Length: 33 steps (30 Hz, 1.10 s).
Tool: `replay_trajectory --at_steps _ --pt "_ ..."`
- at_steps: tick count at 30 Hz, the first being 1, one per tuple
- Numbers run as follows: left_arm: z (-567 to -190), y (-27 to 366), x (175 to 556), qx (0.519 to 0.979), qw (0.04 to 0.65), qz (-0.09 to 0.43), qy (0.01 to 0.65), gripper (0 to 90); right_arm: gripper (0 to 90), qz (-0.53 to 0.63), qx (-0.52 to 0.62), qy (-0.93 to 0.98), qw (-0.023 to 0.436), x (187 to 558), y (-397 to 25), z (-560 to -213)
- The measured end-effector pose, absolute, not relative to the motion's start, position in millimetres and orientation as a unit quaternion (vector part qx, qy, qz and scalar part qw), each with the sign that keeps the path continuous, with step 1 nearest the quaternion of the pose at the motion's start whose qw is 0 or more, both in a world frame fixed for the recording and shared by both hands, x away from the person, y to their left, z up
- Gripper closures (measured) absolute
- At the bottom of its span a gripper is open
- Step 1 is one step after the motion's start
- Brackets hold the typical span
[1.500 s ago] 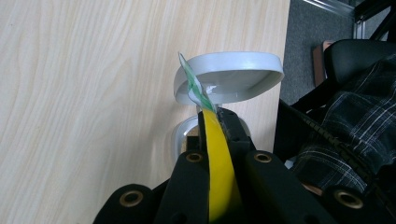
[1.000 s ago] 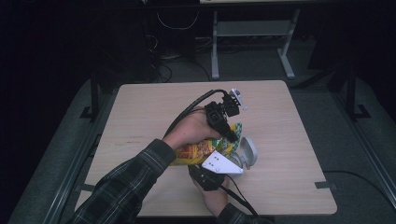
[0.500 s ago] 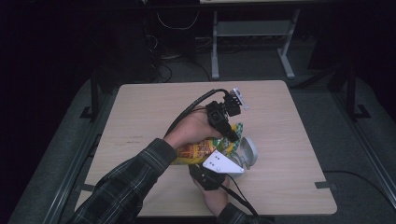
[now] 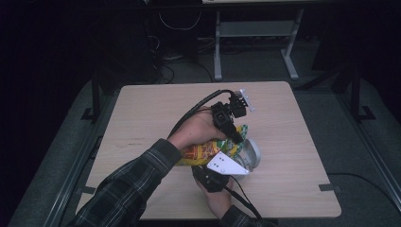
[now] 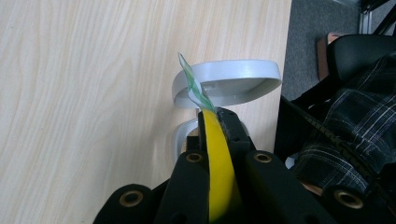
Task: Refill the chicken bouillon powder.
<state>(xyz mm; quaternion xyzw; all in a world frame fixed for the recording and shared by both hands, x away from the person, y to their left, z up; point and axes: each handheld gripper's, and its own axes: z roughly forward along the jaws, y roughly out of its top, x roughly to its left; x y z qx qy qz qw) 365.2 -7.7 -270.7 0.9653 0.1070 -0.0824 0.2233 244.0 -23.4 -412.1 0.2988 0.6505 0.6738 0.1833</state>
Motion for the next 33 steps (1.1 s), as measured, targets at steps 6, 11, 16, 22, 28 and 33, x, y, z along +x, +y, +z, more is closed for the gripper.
replay_trajectory --at_steps 6,11,16,22,28,33 --pt "-271.0 -8.0 365.0 0.966 0.223 -0.082 0.107 89.8 90.0 0.673 0.300 0.652 0.180 243.7 -23.6 -411.8" --pt "-270.9 -7.9 364.6 0.965 0.224 -0.083 0.106 89.9 90.0 0.674 0.299 0.651 0.180 243.6 -23.3 -411.9" --pt "-270.9 -6.4 364.9 0.965 0.227 -0.084 0.103 89.8 90.0 0.673 0.297 0.652 0.183 243.7 -23.4 -411.8" --pt "-271.7 -2.6 364.3 0.961 0.239 -0.086 0.108 89.8 90.0 0.670 0.295 0.656 0.185 243.2 -22.3 -412.1" --pt "-273.9 0.0 364.7 0.960 0.241 -0.089 0.110 89.9 90.0 0.668 0.294 0.659 0.182 242.8 -20.4 -413.7" --pt "-273.4 0.0 364.3 0.960 0.241 -0.090 0.110 89.9 90.0 0.668 0.294 0.659 0.183 242.5 -20.1 -413.5"
